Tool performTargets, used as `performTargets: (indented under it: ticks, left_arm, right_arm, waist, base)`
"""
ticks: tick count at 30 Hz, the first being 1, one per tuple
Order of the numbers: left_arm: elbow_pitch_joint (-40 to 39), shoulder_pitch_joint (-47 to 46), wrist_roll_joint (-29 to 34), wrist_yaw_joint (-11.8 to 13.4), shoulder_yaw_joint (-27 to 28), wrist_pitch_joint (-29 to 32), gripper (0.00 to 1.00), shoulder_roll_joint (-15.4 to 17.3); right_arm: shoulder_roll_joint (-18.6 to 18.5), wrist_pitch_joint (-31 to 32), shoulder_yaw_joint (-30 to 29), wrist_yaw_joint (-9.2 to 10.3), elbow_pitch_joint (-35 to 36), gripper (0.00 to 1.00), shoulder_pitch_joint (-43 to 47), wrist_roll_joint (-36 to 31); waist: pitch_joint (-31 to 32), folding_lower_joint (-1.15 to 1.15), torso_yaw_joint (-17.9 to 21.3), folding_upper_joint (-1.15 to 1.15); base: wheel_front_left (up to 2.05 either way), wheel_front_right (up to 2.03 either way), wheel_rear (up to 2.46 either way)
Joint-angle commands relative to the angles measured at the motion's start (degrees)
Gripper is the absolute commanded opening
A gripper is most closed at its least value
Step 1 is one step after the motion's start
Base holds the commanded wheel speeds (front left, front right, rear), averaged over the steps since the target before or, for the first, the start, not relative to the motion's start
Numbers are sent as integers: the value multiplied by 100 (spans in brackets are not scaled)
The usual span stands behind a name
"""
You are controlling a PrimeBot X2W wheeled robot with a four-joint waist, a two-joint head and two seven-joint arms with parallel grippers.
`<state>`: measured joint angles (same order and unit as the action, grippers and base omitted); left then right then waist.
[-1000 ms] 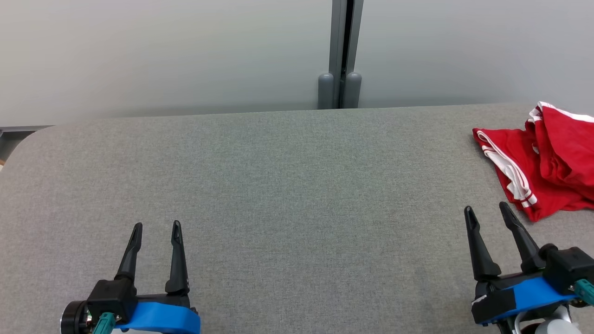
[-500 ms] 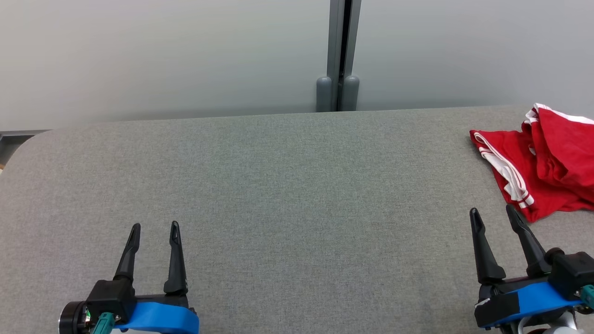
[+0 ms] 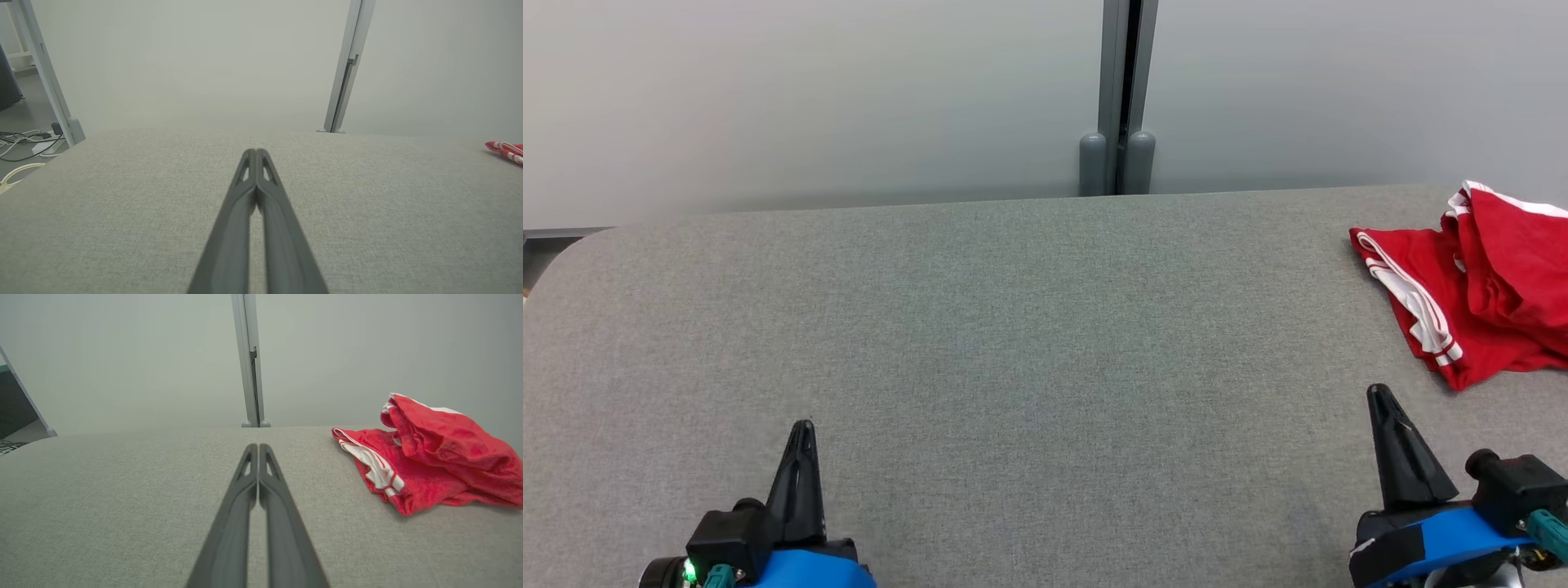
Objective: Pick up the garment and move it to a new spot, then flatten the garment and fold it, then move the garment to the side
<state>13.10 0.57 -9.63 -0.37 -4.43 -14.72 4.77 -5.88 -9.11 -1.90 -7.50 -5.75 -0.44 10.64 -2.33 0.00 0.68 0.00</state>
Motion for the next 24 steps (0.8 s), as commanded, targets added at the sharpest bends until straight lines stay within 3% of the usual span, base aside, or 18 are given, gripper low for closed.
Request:
performTargets:
  ticks: [1,24]
  left_arm:
    - [33,-18,-147,-13,35,52,0,-5]
    - [34,-217,-2430,-213,334,630,0,-54]
  right_arm:
    - [8,32,-11,0,-36,0,-13,150]
    - [89,463,-143,0,-248,0,-185,2404]
  waist:
    - [2,0,-1,0]
    - [40,0,-13,0]
  base:
    - [0,0,0]
    - [0,0,0]
